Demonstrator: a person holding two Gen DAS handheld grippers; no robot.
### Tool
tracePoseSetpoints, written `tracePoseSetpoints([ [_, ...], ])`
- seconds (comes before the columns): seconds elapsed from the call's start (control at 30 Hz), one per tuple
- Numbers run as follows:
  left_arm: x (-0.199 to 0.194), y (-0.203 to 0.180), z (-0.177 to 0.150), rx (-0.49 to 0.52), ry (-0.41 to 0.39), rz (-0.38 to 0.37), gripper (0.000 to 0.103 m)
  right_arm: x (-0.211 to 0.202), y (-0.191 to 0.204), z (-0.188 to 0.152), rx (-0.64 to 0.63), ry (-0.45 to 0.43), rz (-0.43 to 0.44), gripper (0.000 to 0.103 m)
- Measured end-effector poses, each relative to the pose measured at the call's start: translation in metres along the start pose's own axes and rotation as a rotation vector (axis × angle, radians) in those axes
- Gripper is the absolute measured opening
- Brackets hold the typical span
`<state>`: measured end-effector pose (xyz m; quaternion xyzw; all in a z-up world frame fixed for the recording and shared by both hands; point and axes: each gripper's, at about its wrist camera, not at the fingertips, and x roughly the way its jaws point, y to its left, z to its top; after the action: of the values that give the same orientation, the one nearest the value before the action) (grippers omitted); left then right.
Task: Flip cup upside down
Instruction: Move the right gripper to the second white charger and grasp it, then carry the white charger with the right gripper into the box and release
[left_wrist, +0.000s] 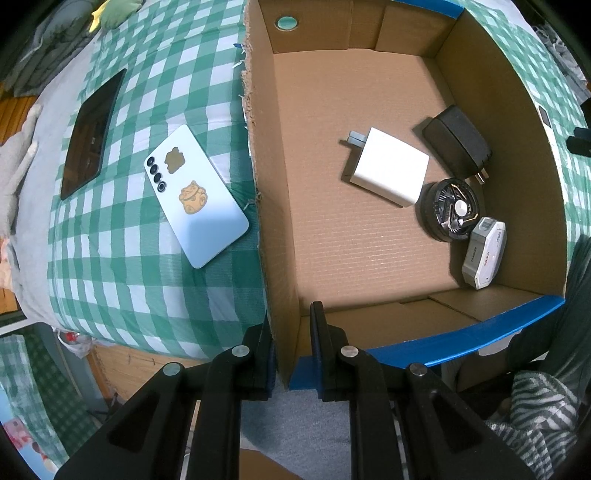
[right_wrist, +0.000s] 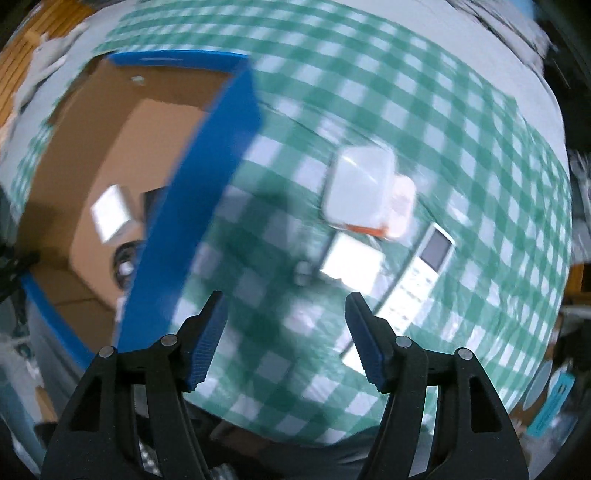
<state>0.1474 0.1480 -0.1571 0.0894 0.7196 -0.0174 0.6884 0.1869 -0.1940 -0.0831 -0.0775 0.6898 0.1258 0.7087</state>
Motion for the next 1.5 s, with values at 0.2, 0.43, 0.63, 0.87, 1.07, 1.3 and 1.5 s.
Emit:
tracePoseSetpoints([
  [0.2,0.0,-0.001,-0.001,0.001,-0.002,-0.001,0.014,0.03,-0.035,0.009,0.154,0.054,0.059,0.066],
  [0.43,-0.001,-0.001,-0.001,-0.003,-0.001,-0.002,0.014,0.065,-0.05,0.018,0.233,0.085,0.07,0.066],
  [0.63,0.0,-0.001,-0.001,-0.003,-0.001,-0.003,0.014,0.079,-0.061,0.021,0.292,0.096,0.07,0.068],
  [0.87,0.0,-0.001,-0.001,-0.001,-0.002,-0.001,0.014,0.094,-0.073,0.021,0.356,0.132,0.091,0.068],
  [1.07,0.0,-0.001,-0.001,-0.001,-0.003,0.0,0.014,0.106,-0.079,0.026,0.391,0.138,0.094,0.067],
  [1.3,0.0,0.0,-0.001,-0.003,-0.002,-0.002,0.014,0.105,-0.075,0.042,0.316,0.138,0.033,0.05],
  [1.5,0.0,0.0,-0.001,-0.001,-0.003,0.001,0.014,0.095,-0.05,0.028,0.211,0.119,-0.032,0.049],
])
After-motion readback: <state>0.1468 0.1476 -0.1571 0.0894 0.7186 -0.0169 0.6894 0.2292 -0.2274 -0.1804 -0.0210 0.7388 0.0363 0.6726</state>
